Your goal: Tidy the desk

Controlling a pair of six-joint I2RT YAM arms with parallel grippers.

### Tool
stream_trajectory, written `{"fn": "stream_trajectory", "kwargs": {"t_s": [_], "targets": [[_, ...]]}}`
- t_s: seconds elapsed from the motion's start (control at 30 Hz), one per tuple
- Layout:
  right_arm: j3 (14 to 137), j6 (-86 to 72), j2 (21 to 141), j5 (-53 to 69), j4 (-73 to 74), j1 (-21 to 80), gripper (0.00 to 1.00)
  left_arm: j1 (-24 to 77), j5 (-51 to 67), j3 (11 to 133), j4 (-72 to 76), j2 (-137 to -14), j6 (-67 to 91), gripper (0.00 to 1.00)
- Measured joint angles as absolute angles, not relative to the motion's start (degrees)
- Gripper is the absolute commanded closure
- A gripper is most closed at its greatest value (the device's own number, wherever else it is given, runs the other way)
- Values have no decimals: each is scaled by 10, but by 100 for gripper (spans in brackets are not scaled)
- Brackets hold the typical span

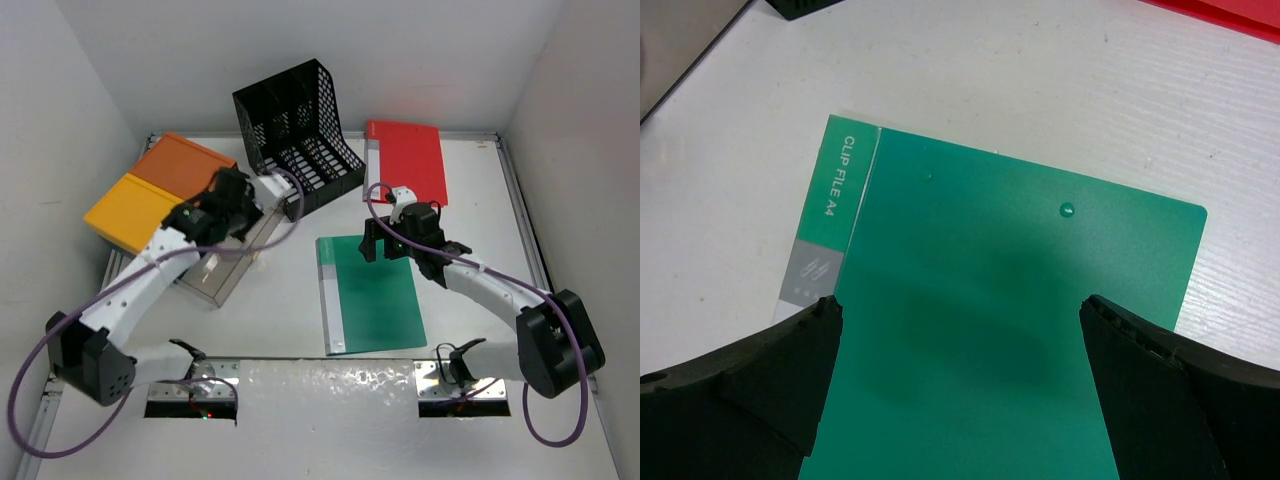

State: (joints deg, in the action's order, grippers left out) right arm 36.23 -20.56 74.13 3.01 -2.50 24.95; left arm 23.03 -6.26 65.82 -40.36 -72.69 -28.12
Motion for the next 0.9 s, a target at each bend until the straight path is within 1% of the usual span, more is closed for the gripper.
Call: {"fn": "stream_trajectory", "kwargs": {"t_s": [0.07, 0.1, 0.2, 0.33, 0.5, 0.7, 0.9], "targets": [[362, -206, 741, 30, -25, 249, 1, 292, -50, 628, -404, -702, -293, 91], [362, -206, 741, 30, -25, 249, 1, 324, -43, 603, -406, -699, -297, 99], [362, -206, 741, 30, -25, 249, 1, 382, -25, 529, -417, -722, -306, 100], [362, -208, 743, 30, -25, 249, 1, 377, -55, 467, -432, -782, -309, 100], [362, -210, 745, 30, -25, 249, 1, 369, -122, 458, -392, -825, -303, 100], [362, -210, 745, 29, -25, 249, 1, 298, -202, 439, -306, -917, -293, 100], [362, -209, 745, 29, -25, 249, 1, 265, -231, 438, -275, -920, -287, 100]]}}
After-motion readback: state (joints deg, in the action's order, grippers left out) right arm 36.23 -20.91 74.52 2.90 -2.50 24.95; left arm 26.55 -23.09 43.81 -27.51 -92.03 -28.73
